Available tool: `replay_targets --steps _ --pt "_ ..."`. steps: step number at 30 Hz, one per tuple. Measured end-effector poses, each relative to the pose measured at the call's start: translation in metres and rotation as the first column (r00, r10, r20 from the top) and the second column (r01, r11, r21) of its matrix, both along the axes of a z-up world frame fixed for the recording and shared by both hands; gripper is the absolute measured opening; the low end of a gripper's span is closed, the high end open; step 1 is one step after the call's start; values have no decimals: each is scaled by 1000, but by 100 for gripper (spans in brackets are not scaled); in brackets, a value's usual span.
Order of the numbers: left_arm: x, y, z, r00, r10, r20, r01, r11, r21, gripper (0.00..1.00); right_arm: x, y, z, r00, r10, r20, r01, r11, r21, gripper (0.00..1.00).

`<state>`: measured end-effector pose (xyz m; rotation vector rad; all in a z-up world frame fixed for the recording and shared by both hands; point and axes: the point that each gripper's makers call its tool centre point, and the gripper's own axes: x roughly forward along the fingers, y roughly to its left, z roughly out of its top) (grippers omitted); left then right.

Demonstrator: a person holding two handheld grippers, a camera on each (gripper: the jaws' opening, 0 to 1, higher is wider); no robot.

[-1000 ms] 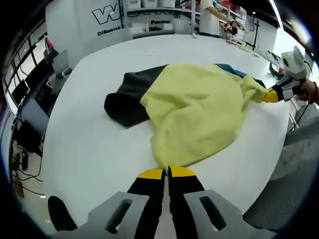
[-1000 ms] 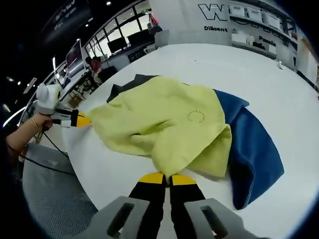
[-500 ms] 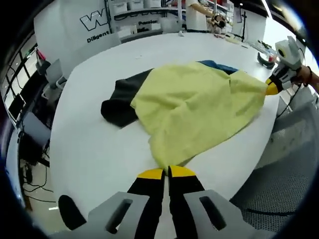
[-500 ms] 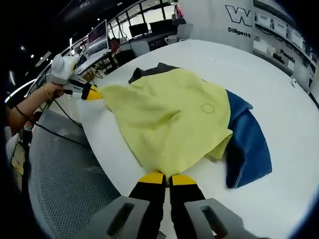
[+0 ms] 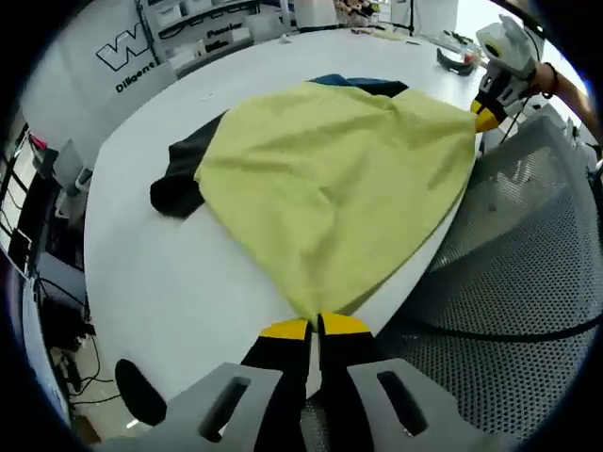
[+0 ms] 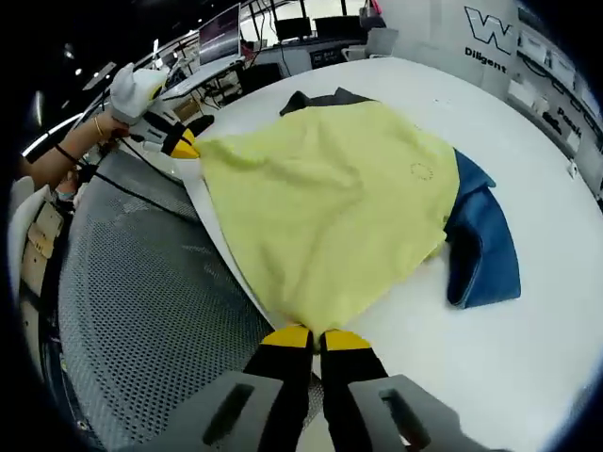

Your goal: Fold the garment on the visible template until the final outline fits inside the template.

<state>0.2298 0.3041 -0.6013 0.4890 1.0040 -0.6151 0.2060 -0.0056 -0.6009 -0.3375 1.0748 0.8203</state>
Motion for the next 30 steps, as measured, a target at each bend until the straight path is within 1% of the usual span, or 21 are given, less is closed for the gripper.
replay_targets --steps 2,6,7,8,10,11,12,13,14,15,16,19,20,21,22,23,25,28,29,30 --pt "-6 2 -5 1000 -24 -18 24 999 43 4 -2 -4 -4 1000 -9 -10 9 1000 -14 0" --pt "-10 1 -6 999 -17 -41 19 999 44 4 -7 -9 -12 1000 -12 -26 10 999 -54 0" --pt "-13 1 -7 998 -3 -58 5 999 43 4 -7 -10 -15 999 -21 -27 19 998 -61 0" --pt "-15 0 -8 998 -4 -67 7 999 41 5 -6 -13 -19 999 -33 -25 32 997 -68 0" --pt "-17 0 -10 997 2 -77 2 999 40 6 -4 -17 -23 997 -71 -18 69 994 -80 0" --pt "-17 1 -9 997 6 -72 -3 999 42 12 -3 -19 -23 996 -83 -14 82 993 -83 1" --pt "-13 5 -8 998 37 -50 -35 998 45 19 -1 -21 -22 996 -91 -2 91 992 -82 5" --pt "-10 7 -5 998 61 -31 -60 998 33 26 3 -22 -19 994 -110 18 111 991 -69 11" --pt "-9 7 -3 997 67 -29 -66 998 22 34 7 -21 -15 990 -136 29 137 990 -42 17" --pt "-7 8 -1 996 84 -27 -84 996 9 38 11 -21 -12 986 -163 35 164 986 -21 22" --pt "-5 9 0 995 101 -26 -101 995 -4 41 15 -22 -8 981 -190 41 191 982 -1 25" --pt "6 11 7 993 122 9 -121 992 -26 45 30 -26 2 971 -223 82 222 975 30 28" --pt "13 11 11 987 156 30 -154 987 -52 47 36 -26 6 967 -238 90 234 971 48 31" --pt "18 10 13 983 180 41 -177 981 -76 48 39 -26 8 963 -253 90 248 967 61 35" --pt "22 8 17 977 207 43 -201 973 -112 50 45 -26 11 954 -285 92 277 957 84 40" --pt "24 8 19 977 208 42 -202 971 -127 53 49 -27 13 950 -298 92 290 952 94 44" --pt "31 10 23 974 219 57 -210 969 -133 57 60 -29 18 942 -319 107 307 945 113 48" --pt "39 12 26 970 230 77 -219 966 -136 61 71 -29 24 935 -335 119 320 938 134 51" --pt "51 15 27 966 234 114 -217 966 -143 64 82 -29 30 927 -349 141 326 932 160 52" --pt "58 17 28 961 242 133 -222 963 -149 66 88 -29 34 921 -360 147 334 927 173 54"
